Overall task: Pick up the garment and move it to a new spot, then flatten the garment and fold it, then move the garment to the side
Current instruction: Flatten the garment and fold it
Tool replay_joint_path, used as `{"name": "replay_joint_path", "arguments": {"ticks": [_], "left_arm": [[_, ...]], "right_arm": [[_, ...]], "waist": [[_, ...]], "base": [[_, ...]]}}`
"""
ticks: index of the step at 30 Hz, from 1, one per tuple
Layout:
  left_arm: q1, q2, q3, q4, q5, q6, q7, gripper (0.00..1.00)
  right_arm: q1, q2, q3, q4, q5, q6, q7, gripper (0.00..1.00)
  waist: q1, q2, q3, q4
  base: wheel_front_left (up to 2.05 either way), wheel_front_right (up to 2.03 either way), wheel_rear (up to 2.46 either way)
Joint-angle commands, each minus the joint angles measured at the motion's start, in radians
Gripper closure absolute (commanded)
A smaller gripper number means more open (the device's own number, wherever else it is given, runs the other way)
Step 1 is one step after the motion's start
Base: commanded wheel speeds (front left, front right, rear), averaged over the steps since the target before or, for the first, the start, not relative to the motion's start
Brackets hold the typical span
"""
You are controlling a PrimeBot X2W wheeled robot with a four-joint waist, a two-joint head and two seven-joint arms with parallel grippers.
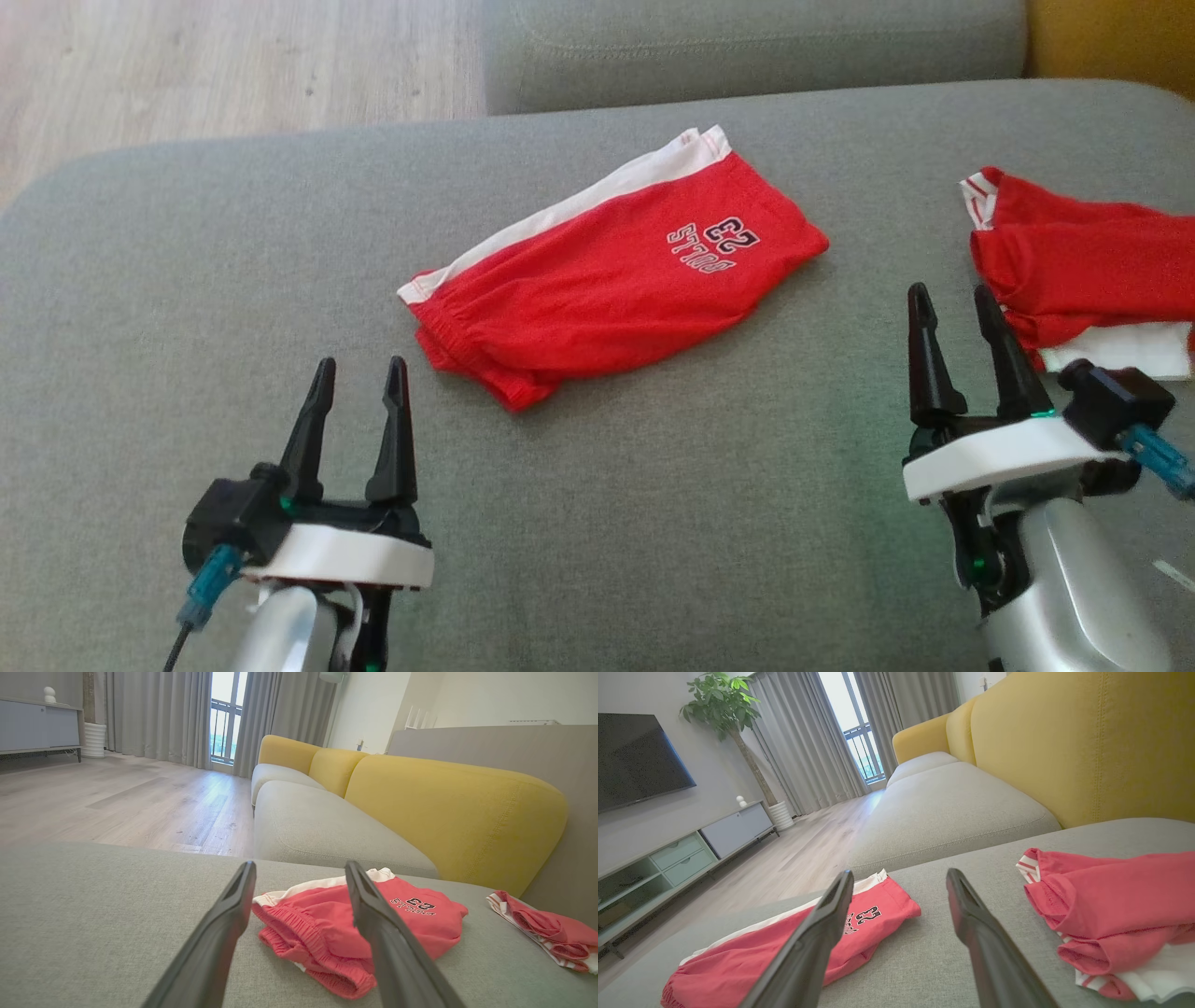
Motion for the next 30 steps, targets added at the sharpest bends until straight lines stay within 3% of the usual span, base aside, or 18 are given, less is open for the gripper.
{"name": "replay_joint_path", "arguments": {"ticks": [1,6,13,20,30], "left_arm": [[-0.042,0.001,0.042,-0.030,0.009,-0.004,-0.005,0.00],[-0.071,-0.012,0.042,-0.018,0.032,-0.021,-0.005,0.00],[-0.119,-0.028,0.014,0.011,0.039,-0.034,-0.005,0.00],[-0.153,-0.035,-0.020,0.031,0.039,-0.039,-0.005,0.00],[-0.176,-0.038,-0.035,0.018,0.027,-0.041,-0.005,0.00]], "right_arm": [[-0.012,0.006,0.018,-0.040,-0.010,-0.001,0.008,0.00],[-0.052,0.018,-0.004,-0.052,-0.011,-0.001,0.081,0.00],[-0.175,0.028,-0.069,0.063,0.133,-0.001,0.202,0.00],[-0.324,0.028,-0.116,0.306,0.273,-0.001,0.258,0.00],[-0.543,0.029,-0.222,0.735,0.237,-0.001,0.304,0.00]], "waist": [[0.0000,-0.0001,0.011,0.006],[0.0000,-0.0001,0.071,0.037],[0.0000,-0.0001,0.154,0.121],[0.0000,-0.0001,0.200,0.209],[0.0000,-0.0001,0.229,0.285]], "base": [[0.00,0.00,0.00],[0.00,0.00,0.00],[0.00,0.00,0.00],[0.00,0.00,0.00],[0.00,0.00,0.00]]}}
